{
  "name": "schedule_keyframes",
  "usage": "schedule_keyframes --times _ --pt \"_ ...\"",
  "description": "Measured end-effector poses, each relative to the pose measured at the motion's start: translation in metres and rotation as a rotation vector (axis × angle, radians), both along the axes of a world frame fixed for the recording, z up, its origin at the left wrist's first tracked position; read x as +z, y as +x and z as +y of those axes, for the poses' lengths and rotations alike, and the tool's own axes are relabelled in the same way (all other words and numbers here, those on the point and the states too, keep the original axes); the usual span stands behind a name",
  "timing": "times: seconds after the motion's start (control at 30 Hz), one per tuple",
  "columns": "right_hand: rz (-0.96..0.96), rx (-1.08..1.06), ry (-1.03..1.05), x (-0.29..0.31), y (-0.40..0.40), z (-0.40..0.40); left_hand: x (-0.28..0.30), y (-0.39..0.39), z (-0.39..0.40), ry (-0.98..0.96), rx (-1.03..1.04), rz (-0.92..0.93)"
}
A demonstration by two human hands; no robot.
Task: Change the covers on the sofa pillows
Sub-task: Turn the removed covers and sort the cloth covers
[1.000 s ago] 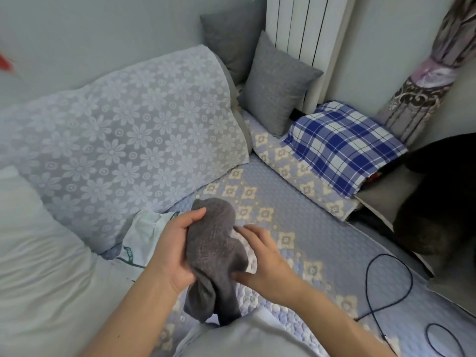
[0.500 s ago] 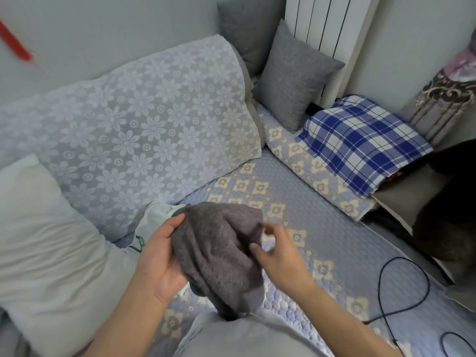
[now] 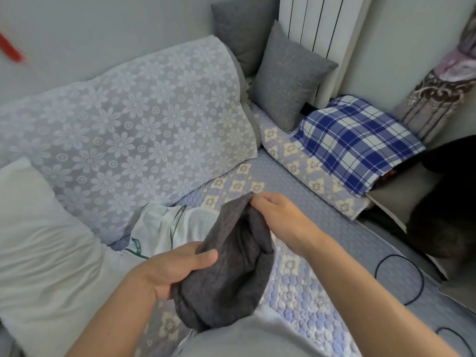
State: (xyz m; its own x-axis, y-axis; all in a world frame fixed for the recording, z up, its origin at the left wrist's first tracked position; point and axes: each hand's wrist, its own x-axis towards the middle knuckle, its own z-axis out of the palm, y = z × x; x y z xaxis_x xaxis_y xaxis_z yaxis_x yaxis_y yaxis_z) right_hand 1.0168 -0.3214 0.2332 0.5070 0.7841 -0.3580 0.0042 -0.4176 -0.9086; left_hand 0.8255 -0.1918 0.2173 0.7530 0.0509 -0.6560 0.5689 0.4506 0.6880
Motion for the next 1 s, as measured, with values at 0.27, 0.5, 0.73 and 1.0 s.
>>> schedule_keyframes --times 0.27,0.5,0.73,1.0 --pt "0.488 -0.226 -0.039 0.005 0.005 -0.006 -0.01 0.019 -0.027 -0.079 0.323 0.042" --pt "0.558 -0.343 -0.002 -0.007 -0.004 -0.003 -0.01 0.035 -0.061 -0.117 0.389 0.017" --pt "-0.087 -0.17 -0.136 -0.02 0.015 -0.013 -0.011 0.021 -0.058 -0.29 0.431 -0.182" --pt "-0.247 -0.348 0.186 -0.007 -0.032 -0.042 -0.014 0.031 -0.059 -0.144 0.578 -0.225"
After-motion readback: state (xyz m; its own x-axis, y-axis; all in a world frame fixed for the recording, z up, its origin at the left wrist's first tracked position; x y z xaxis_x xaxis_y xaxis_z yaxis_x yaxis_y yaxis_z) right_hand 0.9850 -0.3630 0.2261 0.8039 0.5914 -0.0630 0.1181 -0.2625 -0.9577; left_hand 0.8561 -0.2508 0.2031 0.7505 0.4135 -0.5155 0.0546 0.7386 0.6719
